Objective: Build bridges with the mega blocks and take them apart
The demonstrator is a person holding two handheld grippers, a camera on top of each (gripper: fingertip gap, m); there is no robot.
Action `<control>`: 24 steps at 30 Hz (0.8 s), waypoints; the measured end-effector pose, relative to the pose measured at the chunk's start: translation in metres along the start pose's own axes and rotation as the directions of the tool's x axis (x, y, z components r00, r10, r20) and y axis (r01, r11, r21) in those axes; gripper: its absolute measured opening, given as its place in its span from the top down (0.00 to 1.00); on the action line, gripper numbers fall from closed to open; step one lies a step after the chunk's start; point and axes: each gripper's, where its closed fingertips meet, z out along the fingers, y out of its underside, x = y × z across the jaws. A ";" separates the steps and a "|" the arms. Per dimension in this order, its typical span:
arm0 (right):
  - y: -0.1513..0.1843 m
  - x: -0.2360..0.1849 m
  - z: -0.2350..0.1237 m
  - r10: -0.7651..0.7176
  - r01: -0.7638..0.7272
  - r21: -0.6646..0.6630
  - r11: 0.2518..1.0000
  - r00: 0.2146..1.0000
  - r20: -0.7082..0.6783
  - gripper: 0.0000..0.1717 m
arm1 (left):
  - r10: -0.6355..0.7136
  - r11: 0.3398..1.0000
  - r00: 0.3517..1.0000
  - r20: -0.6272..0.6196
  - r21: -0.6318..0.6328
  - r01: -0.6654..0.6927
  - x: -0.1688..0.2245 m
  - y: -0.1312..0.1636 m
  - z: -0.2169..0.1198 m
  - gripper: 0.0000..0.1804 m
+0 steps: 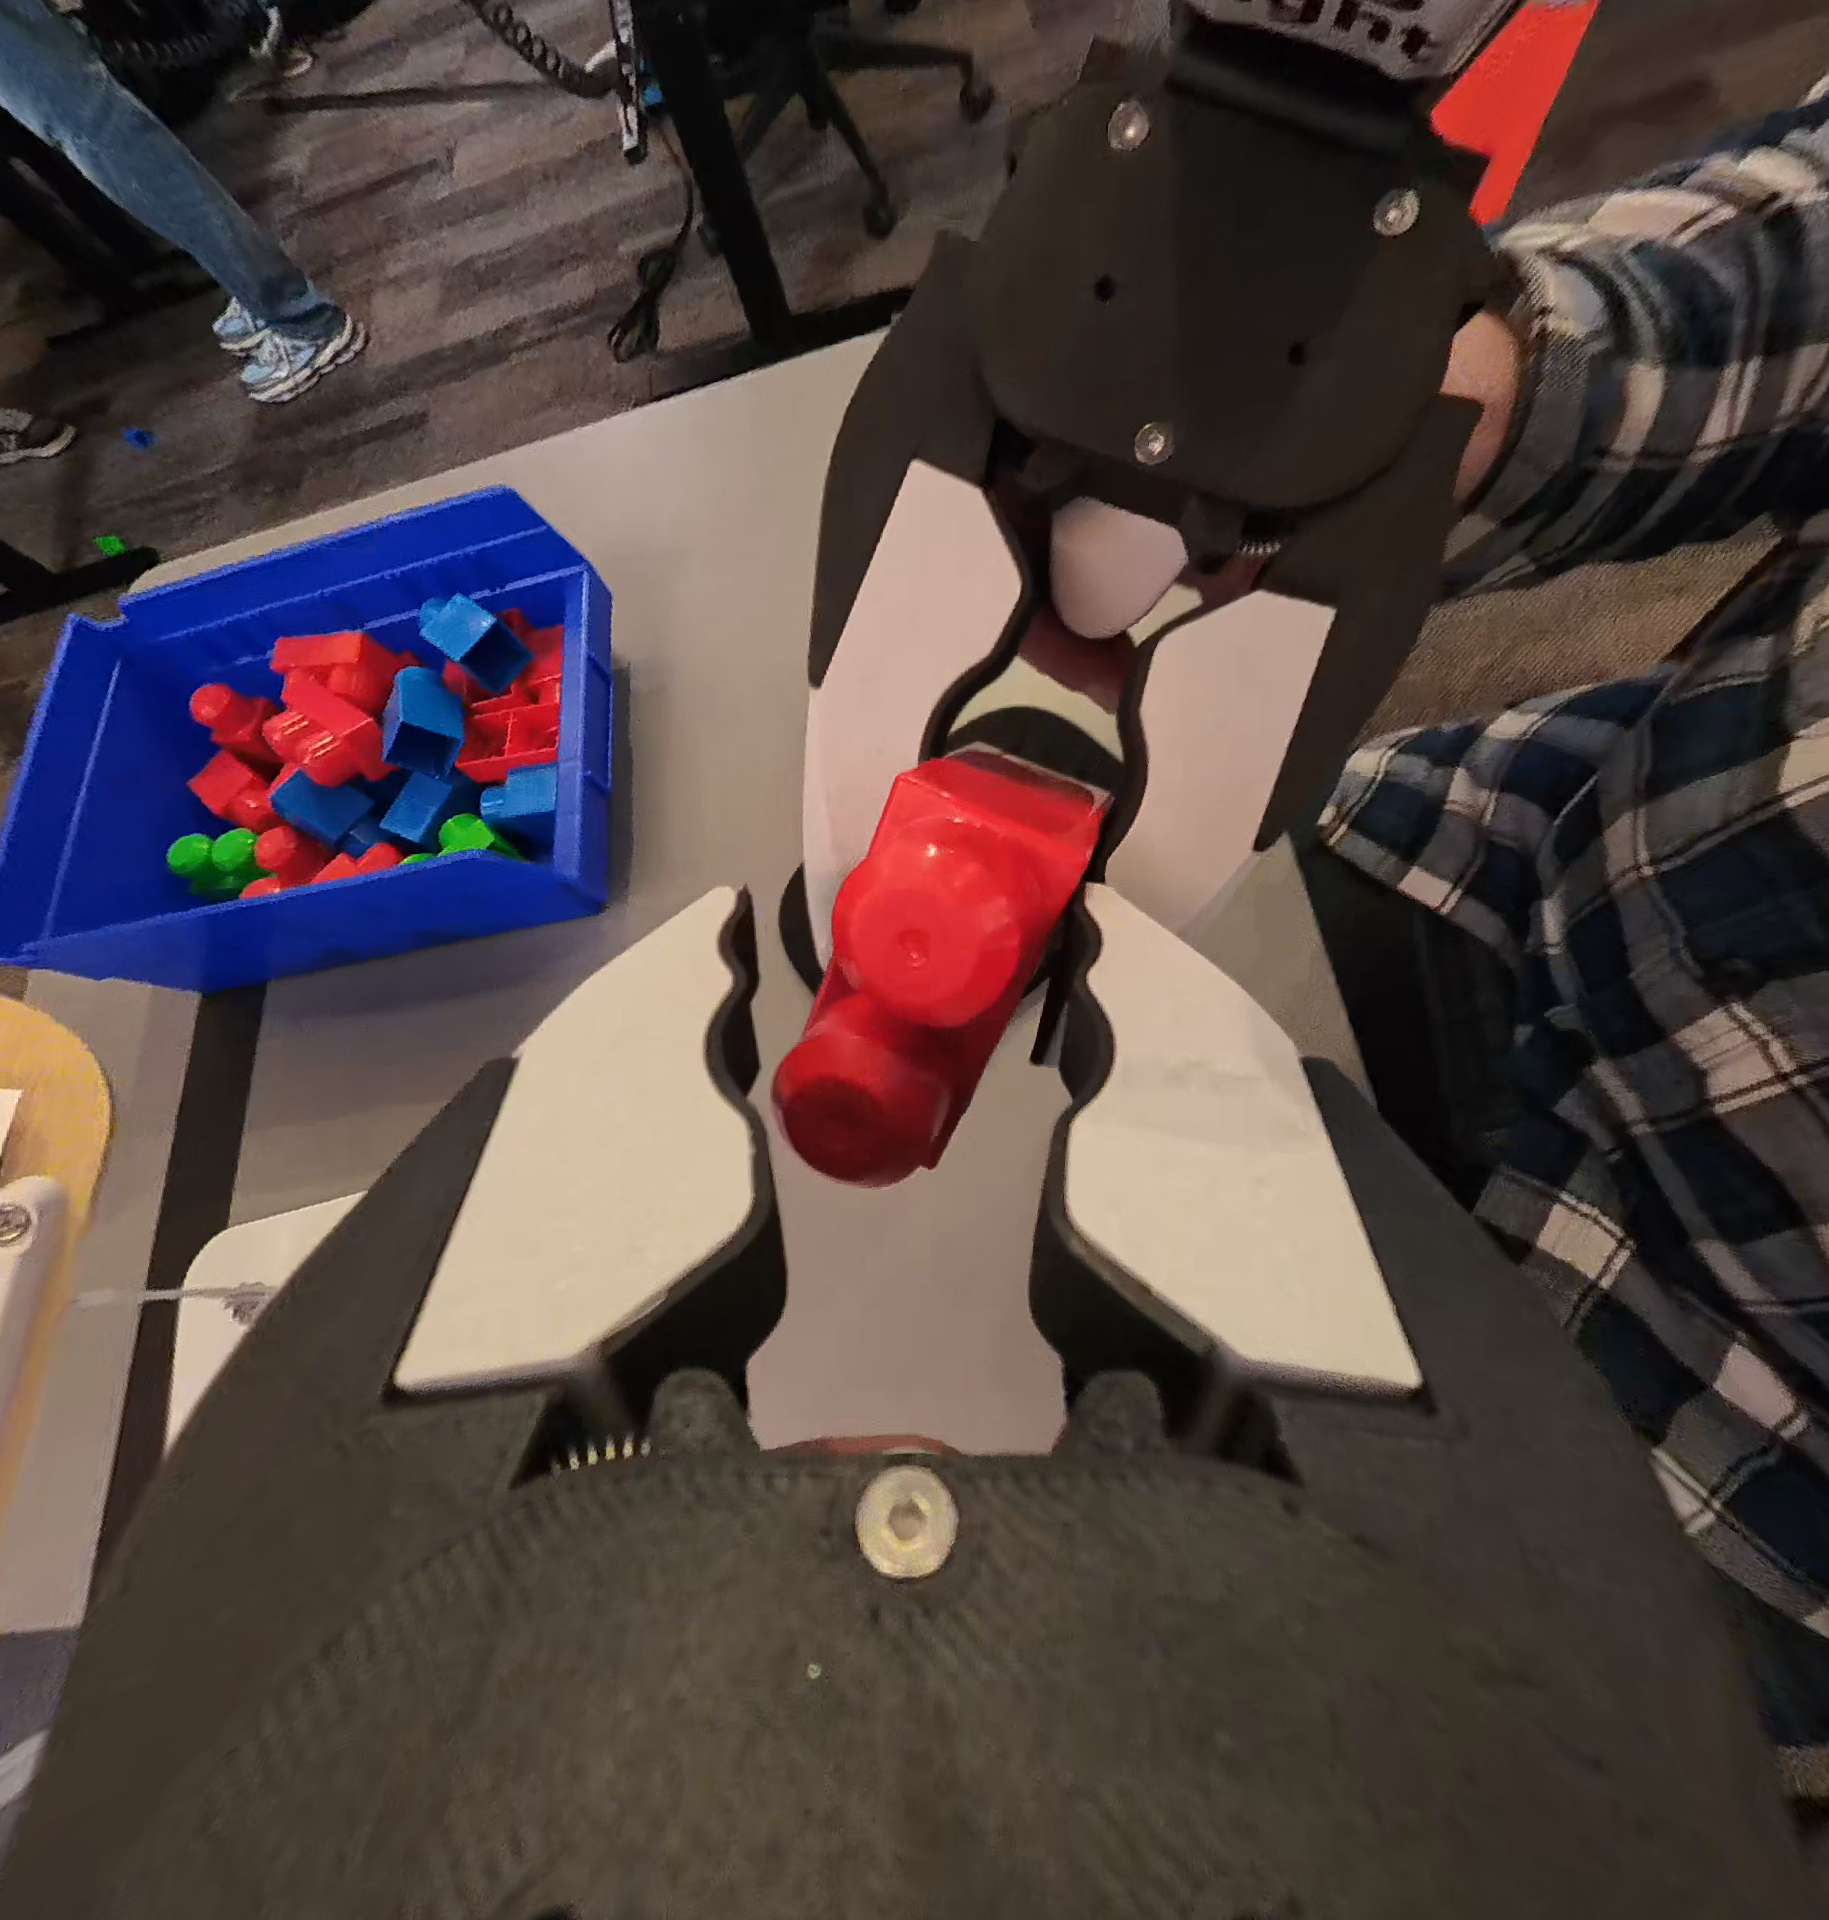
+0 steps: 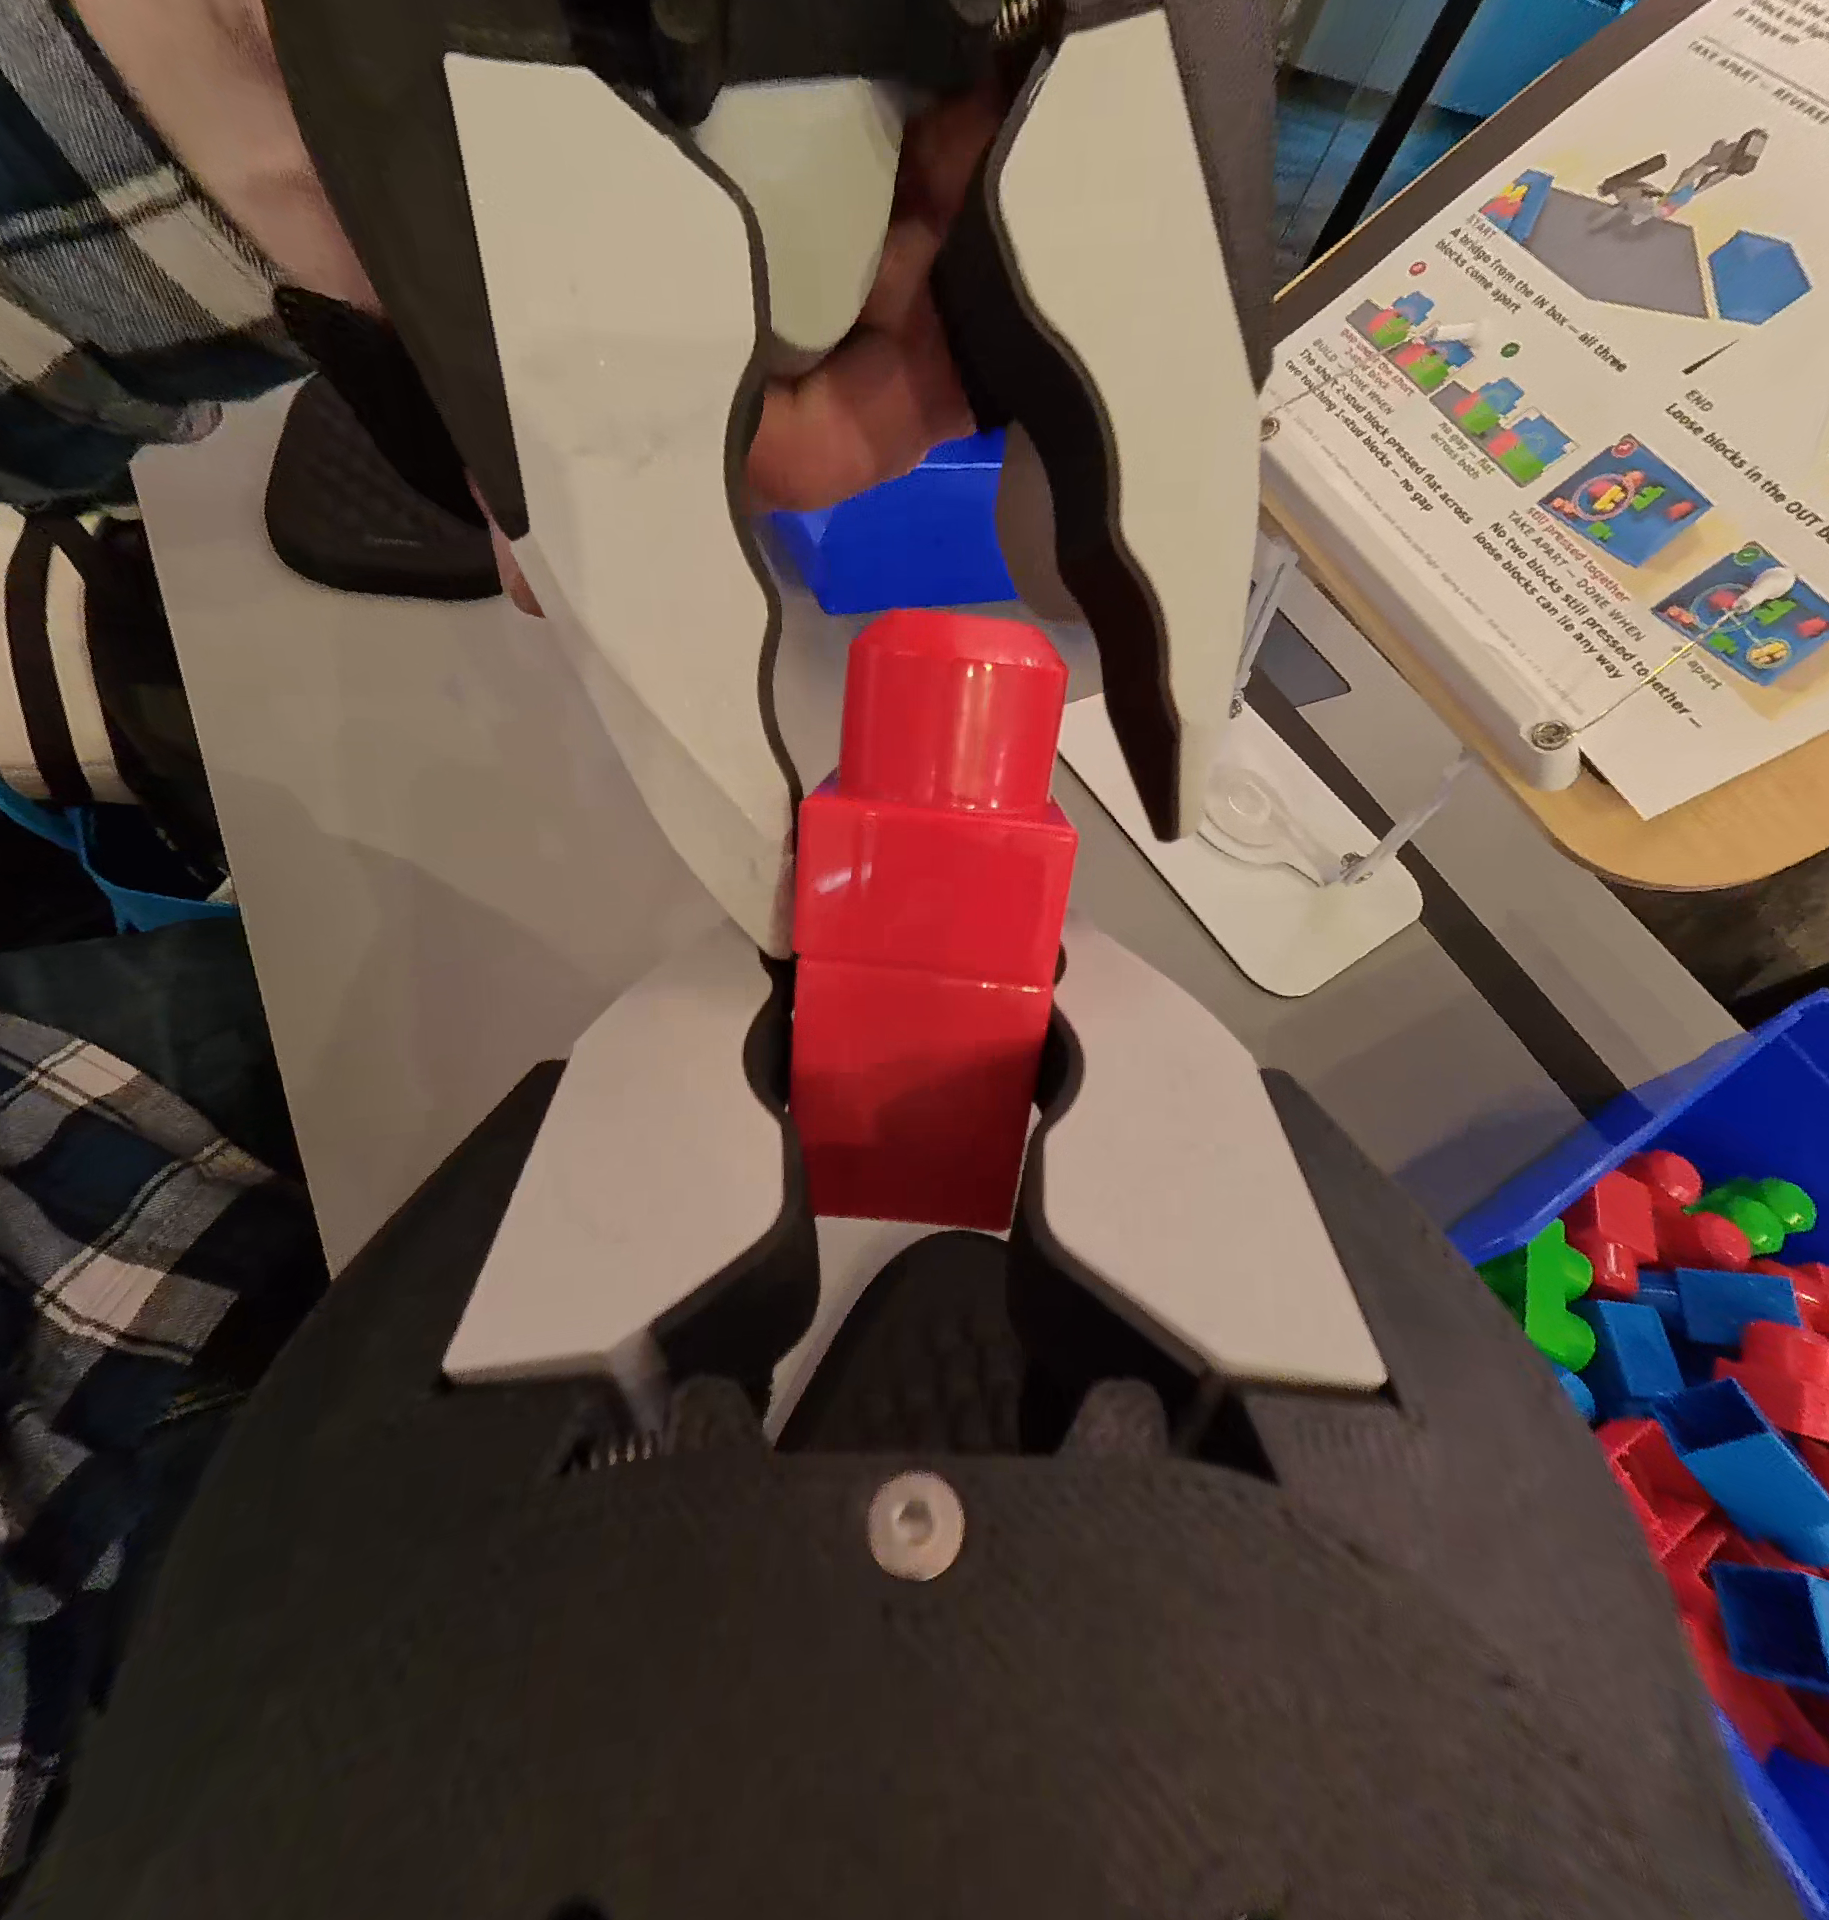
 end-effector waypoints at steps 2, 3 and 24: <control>0.001 -0.001 0.000 0.006 -0.006 0.004 1.000 1.000 0.005 0.75 | 0.001 1.000 1.000 0.000 -0.029 -0.001 0.000 0.001 0.001 0.68; 0.002 -0.002 0.000 0.006 -0.006 0.003 1.000 1.000 0.003 0.76 | -0.001 0.999 1.000 0.004 -0.036 0.001 -0.001 0.001 0.001 0.65; -0.011 0.057 -0.036 0.550 -0.665 0.362 0.653 0.745 0.376 0.76 | -0.018 0.940 0.907 0.421 0.315 -0.128 -0.039 -0.013 -0.013 0.58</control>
